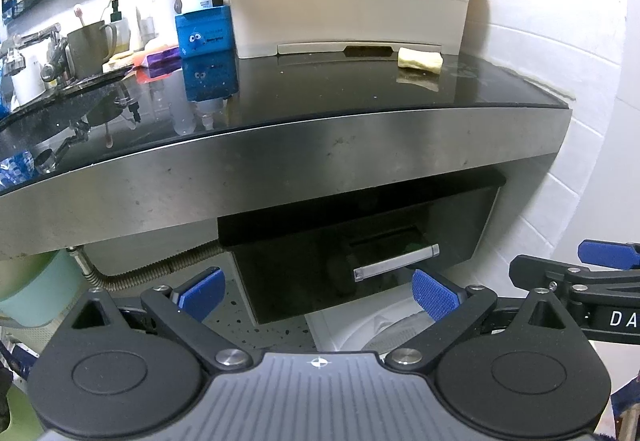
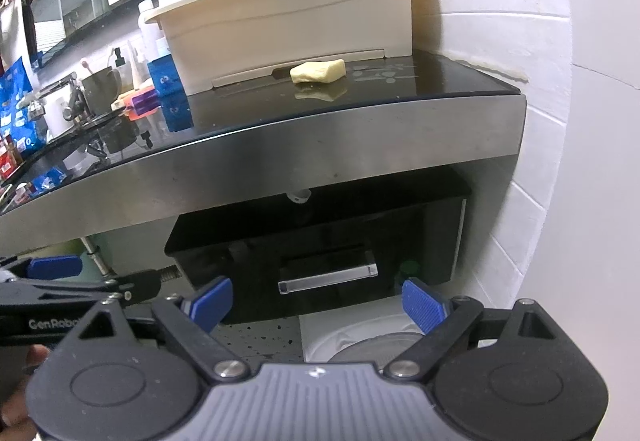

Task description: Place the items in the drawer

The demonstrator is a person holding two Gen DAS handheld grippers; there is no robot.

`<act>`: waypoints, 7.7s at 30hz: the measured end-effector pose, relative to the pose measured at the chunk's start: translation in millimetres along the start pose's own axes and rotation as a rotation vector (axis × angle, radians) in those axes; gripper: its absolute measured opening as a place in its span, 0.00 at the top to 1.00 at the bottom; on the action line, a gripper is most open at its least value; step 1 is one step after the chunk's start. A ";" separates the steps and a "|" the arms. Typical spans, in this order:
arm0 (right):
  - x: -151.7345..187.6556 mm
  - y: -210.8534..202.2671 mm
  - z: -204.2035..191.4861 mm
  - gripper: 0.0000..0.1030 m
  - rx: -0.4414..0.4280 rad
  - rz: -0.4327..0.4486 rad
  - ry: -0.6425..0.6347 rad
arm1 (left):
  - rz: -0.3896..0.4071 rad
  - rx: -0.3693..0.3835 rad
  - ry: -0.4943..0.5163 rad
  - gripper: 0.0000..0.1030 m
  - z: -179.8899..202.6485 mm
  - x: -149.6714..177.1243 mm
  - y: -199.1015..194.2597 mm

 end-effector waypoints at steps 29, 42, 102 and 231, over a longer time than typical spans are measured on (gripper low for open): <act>4.2 2.4 -1.4 0.11 0.005 -0.001 -0.019 | -0.009 -0.004 -0.004 0.02 -3.8 2.2 5.9; 4.3 2.8 -3.4 0.11 -0.001 -0.004 -0.024 | -0.018 -0.009 -0.015 0.02 -5.7 3.1 6.7; 9.6 49.9 18.0 0.11 -0.190 0.076 -0.363 | -0.010 -0.001 -0.021 0.02 -8.1 8.4 8.2; 71.8 300.4 -57.7 0.00 -0.227 -0.334 -1.477 | -0.041 -0.054 -0.002 0.02 -18.0 15.4 10.0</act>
Point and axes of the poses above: each gripper's, at about its wrist camera, not at the fingertips, and y roughly the way its jaws point, z to its right, x to its underside, the point moved 1 cm from there along y, roughly the way its jaws point, and after that the axes turned 12 degrees about -y, right-handed, at the moved point
